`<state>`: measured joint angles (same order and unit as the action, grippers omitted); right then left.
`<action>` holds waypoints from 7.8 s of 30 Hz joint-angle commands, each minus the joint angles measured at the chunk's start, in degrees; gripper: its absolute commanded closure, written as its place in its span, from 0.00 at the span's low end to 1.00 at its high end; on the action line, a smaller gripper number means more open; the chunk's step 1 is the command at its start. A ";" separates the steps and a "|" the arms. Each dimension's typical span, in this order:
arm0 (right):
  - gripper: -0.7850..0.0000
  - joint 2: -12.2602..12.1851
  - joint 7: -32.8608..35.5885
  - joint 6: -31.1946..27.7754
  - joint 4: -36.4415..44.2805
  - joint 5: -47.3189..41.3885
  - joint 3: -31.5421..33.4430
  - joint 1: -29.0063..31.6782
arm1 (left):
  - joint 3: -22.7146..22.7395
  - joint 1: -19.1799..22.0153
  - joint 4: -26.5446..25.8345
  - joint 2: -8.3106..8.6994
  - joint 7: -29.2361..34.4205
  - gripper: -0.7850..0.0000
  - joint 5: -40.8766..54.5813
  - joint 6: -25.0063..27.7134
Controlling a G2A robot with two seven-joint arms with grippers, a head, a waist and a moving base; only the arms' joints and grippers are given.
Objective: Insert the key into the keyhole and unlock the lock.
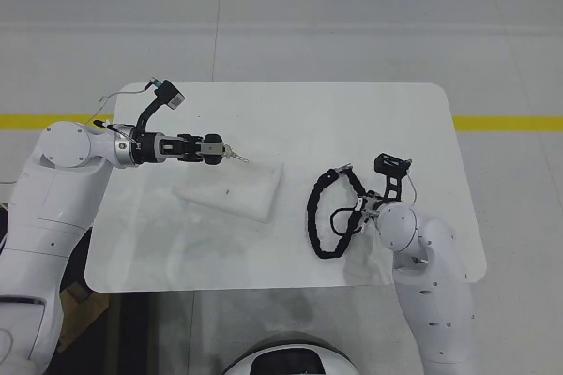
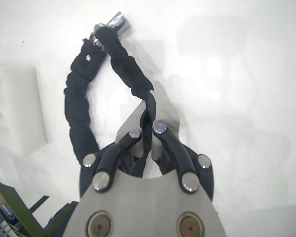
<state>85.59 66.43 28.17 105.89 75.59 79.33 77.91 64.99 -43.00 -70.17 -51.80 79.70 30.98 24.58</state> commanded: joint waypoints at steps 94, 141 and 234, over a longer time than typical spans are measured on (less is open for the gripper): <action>0.29 12.14 -18.27 27.96 -21.31 12.51 -22.50 -12.80 | 0.00 0.00 0.00 0.00 0.00 1.00 0.00 0.00; 0.50 16.30 -2.36 0.05 -3.12 15.77 -8.58 -2.67 | 0.00 0.00 0.00 0.00 0.00 1.00 0.00 0.00; 1.00 11.96 -3.47 -40.67 1.38 -41.46 15.68 0.89 | 0.00 0.00 0.00 0.00 0.00 1.00 0.00 0.00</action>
<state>98.02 64.10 -4.83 106.27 33.48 94.94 78.23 64.99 -43.00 -70.17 -51.80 79.70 30.98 24.58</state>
